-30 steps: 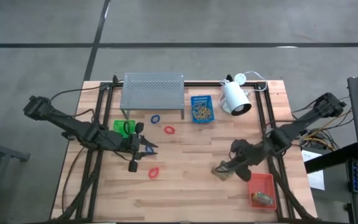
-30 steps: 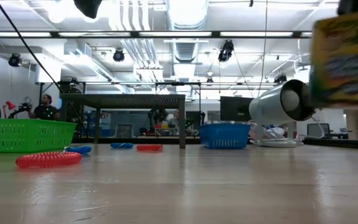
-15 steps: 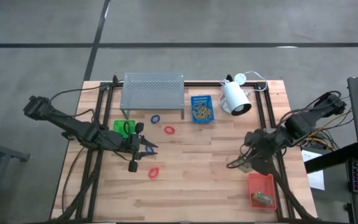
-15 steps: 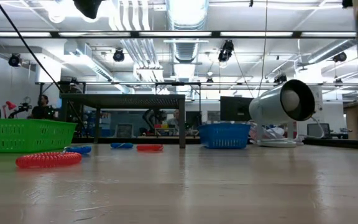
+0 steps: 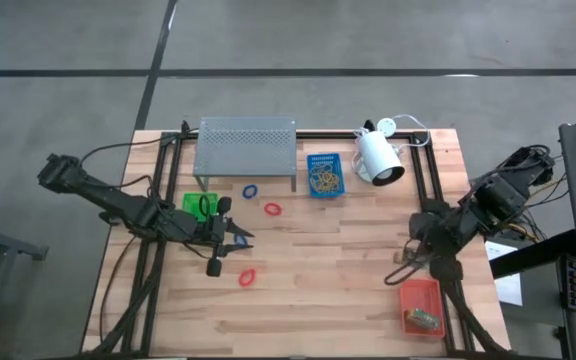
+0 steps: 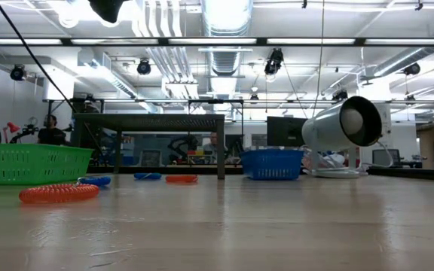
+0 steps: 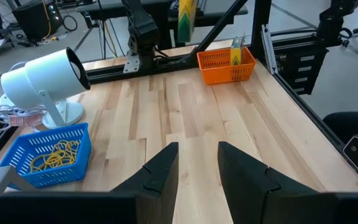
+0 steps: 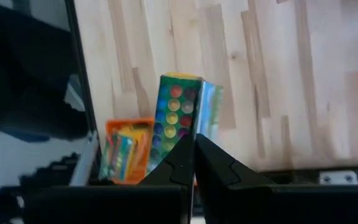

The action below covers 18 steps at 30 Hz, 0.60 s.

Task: Pick & Place Office Desk Supplies
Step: Put the big crayon box into the orange bin

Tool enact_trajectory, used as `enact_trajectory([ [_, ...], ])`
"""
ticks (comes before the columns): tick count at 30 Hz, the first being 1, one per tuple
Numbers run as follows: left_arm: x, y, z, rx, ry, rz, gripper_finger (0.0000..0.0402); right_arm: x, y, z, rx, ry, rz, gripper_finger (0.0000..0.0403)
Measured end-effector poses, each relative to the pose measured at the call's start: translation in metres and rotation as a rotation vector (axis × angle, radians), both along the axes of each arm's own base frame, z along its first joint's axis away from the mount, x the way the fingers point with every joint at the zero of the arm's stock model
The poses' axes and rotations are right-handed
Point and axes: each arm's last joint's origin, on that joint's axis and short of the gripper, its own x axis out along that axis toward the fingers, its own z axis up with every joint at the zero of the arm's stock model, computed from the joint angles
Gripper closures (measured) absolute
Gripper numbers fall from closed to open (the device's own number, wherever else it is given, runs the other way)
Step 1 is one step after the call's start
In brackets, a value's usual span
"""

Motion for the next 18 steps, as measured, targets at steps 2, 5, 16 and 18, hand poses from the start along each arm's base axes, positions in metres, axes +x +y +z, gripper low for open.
enact_trajectory([
  [2,0.000,0.000,0.000,0.000,0.000,0.000,0.0285,-0.002,0.004,-0.001,-0.004,0.006,0.025,0.0395],
  [5,0.000,0.000,0.000,0.000,0.000,0.000,0.0285,-0.005,0.011,-0.003,-0.002,0.023,0.031,0.0395],
  [16,0.000,0.000,0.000,0.001,0.003,0.000,0.0285,-0.017,0.045,-0.014,0.003,0.118,-0.024,0.0395],
  [18,0.000,0.000,0.000,0.001,0.003,0.000,0.0285,-0.018,0.053,-0.017,-0.010,0.136,-0.009,0.0395],
])
